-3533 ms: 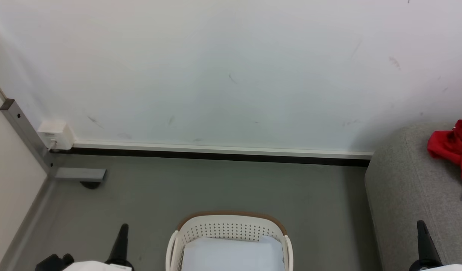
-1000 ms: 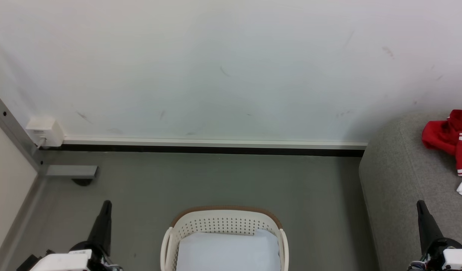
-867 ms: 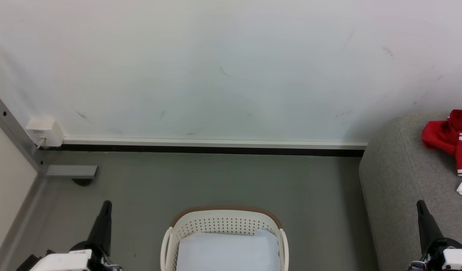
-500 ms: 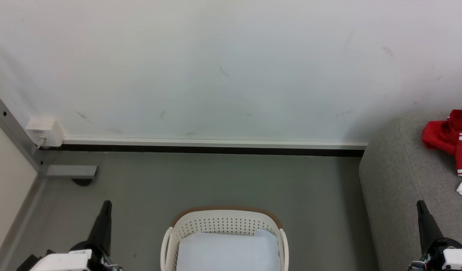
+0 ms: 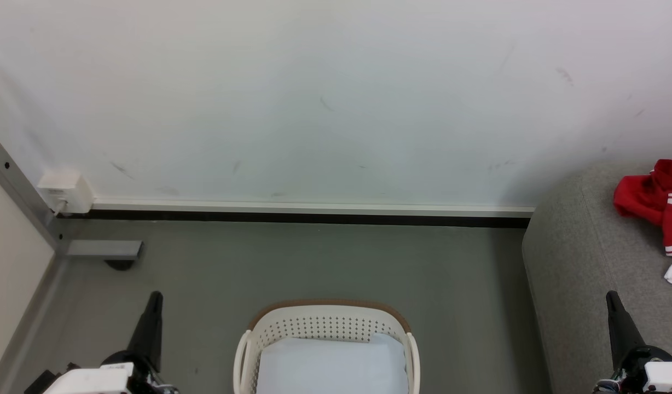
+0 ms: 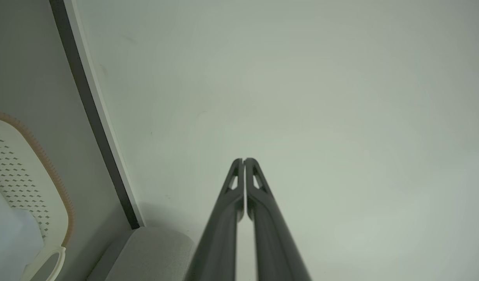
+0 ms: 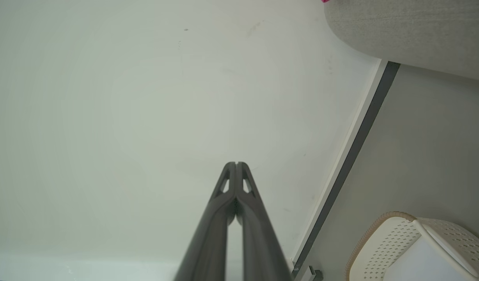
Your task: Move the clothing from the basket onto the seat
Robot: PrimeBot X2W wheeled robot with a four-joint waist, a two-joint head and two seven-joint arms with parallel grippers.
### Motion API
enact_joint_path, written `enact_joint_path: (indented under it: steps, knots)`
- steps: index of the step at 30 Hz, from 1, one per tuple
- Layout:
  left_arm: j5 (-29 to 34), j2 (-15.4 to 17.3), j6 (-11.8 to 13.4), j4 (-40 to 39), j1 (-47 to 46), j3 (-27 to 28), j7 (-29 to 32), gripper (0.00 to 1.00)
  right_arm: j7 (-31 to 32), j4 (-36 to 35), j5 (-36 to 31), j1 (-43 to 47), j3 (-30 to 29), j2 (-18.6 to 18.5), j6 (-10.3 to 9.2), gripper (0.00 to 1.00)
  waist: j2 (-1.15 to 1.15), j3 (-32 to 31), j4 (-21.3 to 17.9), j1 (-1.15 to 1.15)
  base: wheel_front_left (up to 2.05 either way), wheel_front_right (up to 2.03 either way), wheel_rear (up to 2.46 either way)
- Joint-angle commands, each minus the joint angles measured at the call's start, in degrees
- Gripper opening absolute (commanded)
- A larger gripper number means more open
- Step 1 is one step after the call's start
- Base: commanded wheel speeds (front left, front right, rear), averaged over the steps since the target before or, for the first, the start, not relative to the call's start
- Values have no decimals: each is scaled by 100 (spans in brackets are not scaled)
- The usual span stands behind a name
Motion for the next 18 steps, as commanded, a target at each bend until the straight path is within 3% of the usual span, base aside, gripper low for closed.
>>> enact_joint_path:
  steps: [1,18]
  knots:
    - [-76,12,-32,-18,-38,11,23,0,17,-26,11,-65,-20,-40,-12,0,0,0,0,0,0,0,0]
    - [-76,12,-32,-18,-38,10,23,0,16,-26,11,-65,-20,-40,-12,0,0,0,0,0,0,0,0]
